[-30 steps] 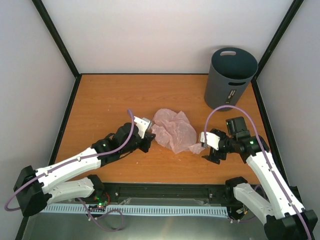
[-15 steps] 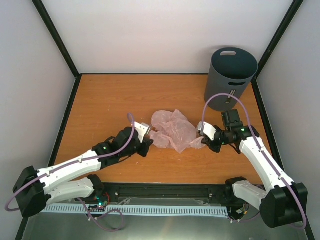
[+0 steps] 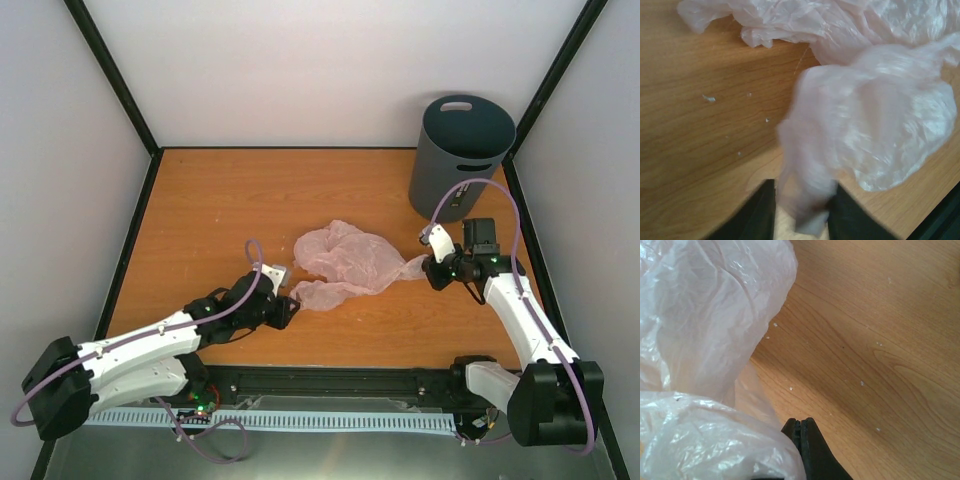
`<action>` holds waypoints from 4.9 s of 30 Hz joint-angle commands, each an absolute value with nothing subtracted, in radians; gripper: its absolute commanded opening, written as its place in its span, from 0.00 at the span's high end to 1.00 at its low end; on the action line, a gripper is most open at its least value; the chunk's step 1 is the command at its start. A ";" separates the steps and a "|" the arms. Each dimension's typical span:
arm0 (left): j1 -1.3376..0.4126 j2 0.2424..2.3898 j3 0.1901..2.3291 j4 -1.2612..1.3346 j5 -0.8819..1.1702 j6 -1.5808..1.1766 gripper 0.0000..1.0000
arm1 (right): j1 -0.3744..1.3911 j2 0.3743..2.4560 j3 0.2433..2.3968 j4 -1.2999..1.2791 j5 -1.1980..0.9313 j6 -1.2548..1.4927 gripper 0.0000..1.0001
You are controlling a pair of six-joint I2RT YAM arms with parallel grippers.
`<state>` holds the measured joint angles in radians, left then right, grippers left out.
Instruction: Put the trash bags into the trash bin
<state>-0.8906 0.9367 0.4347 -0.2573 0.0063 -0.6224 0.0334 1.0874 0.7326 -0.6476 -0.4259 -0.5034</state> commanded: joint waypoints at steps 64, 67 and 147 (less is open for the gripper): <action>-0.976 0.900 0.998 -0.521 -0.216 -0.370 0.99 | 0.032 0.723 1.007 -0.932 -0.972 -0.562 0.97; -0.974 0.922 1.019 -0.505 -0.262 -0.384 0.99 | 0.032 0.782 1.013 -0.832 -0.911 -0.451 0.97; -0.421 1.181 1.096 -0.287 0.170 -0.359 0.99 | 0.159 1.363 1.452 -0.428 -0.445 -0.312 0.96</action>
<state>-0.4007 0.8787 1.4017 -0.0521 0.2424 -0.3927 0.0982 1.0260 1.6493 -0.2806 -0.6792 -0.2527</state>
